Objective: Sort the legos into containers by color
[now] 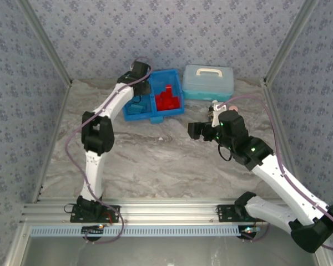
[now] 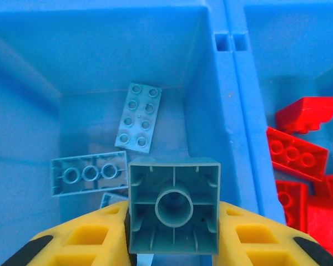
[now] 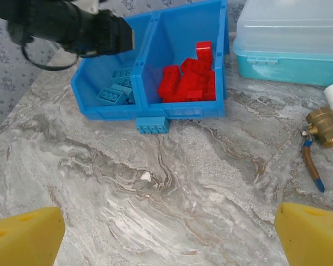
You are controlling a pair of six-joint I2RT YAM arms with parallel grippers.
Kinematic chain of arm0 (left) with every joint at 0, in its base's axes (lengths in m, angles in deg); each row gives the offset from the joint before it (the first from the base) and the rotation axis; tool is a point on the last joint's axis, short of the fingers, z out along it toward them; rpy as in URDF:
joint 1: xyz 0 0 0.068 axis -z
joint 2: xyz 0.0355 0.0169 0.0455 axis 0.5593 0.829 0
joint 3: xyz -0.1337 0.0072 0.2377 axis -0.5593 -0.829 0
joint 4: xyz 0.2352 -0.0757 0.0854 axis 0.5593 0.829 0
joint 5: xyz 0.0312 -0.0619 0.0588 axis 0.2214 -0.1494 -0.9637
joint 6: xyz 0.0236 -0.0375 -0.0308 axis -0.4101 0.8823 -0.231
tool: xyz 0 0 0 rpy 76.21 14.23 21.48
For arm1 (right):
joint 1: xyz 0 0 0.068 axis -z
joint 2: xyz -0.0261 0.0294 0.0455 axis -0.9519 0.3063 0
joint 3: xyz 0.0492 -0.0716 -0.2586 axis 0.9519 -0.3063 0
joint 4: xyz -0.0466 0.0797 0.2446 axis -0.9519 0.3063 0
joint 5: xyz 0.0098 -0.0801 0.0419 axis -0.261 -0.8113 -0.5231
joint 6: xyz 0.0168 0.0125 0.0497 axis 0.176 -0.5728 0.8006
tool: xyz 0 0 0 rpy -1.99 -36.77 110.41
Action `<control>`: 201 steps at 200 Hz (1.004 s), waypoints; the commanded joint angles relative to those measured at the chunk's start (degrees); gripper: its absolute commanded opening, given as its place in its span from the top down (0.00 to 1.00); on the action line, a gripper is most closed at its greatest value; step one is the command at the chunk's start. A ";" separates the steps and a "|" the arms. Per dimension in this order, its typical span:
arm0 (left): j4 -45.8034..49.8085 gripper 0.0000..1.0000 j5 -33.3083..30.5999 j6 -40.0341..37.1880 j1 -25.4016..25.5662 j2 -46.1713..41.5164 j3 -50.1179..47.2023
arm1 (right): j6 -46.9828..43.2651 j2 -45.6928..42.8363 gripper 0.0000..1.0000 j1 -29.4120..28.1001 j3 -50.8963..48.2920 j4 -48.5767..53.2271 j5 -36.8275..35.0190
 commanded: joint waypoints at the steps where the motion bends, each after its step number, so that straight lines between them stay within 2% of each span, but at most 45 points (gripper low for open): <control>1: 6.95 0.64 1.88 0.67 -0.81 2.87 5.28 | 0.56 -0.91 0.00 -0.37 1.83 0.96 -0.92; 17: 7.05 0.54 2.46 1.90 -1.21 3.40 5.42 | 0.34 -0.90 0.00 -0.36 2.00 1.03 -0.87; 42: 6.28 0.47 2.50 2.14 -1.30 0.88 3.38 | 0.26 -0.93 0.00 -0.36 2.18 0.99 -1.02; 82: 3.35 0.43 3.83 1.22 -0.76 -9.57 -3.36 | 0.41 -0.75 0.00 -0.34 2.37 0.66 -0.63; 104: 0.10 0.42 3.75 1.13 1.48 -19.09 -11.79 | 0.50 -0.68 0.00 -0.45 2.28 0.63 -0.74; 125: -3.62 0.37 0.72 3.78 5.40 -27.81 -22.83 | 0.68 -0.64 0.00 -0.46 2.05 0.47 -0.74; 137: -6.26 0.31 -1.59 6.82 7.92 -32.03 -29.95 | 0.85 -0.69 0.00 -0.39 1.92 0.32 -0.70; 153: -11.73 0.14 -2.20 12.01 10.73 -36.05 -39.29 | 0.84 -0.60 0.00 -0.54 1.87 0.01 -0.50; 175: -16.67 0.01 -5.03 16.03 14.36 -36.51 -45.99 | 0.87 -0.40 0.00 -0.63 2.09 0.15 -0.22; 201: -17.19 0.01 -8.34 18.52 17.41 -30.66 -45.48 | 1.10 -0.57 0.00 -0.85 1.79 0.52 -0.40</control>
